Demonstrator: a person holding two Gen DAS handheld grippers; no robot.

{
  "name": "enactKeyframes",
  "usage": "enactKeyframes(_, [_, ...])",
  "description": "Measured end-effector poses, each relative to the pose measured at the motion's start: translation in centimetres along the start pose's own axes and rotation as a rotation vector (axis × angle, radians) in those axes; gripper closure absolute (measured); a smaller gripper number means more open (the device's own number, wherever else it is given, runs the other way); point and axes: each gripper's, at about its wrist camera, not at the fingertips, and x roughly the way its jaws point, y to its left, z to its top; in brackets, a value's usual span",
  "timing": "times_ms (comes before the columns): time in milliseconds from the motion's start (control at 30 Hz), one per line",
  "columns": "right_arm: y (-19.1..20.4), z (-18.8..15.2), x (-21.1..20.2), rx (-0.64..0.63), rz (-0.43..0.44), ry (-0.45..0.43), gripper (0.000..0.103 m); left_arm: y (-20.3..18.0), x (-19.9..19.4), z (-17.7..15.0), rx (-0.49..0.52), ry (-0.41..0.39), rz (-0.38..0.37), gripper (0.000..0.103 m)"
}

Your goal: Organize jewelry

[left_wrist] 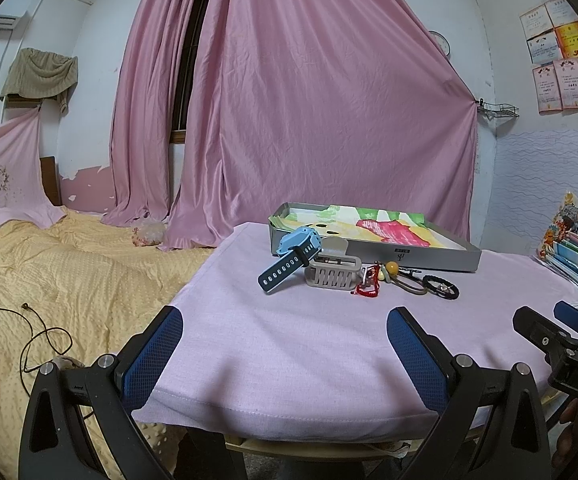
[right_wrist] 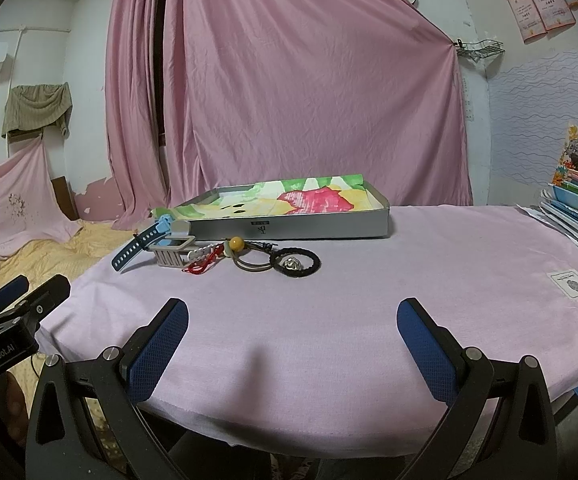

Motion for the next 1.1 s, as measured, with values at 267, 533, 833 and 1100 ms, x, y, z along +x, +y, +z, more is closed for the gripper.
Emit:
enactKeyframes(267, [0.0,0.0,0.0,0.0,0.0,0.001,0.001,0.0,0.0,0.0,-0.001,0.001,-0.001,0.001])
enactKeyframes(533, [-0.1,0.0,0.0,0.0,0.0,0.002,0.001,0.0,0.0,0.0,-0.001,0.001,-0.001,0.001])
enactKeyframes(833, [-0.1,0.0,0.0,0.001,0.0,0.001,0.001,0.0,0.0,0.0,-0.001,0.001,0.0,0.001])
enactKeyframes(1100, [-0.6,0.4,-0.2,0.014,0.01,-0.043,0.001,-0.1,1.2,0.0,0.001,0.001,0.014,0.001])
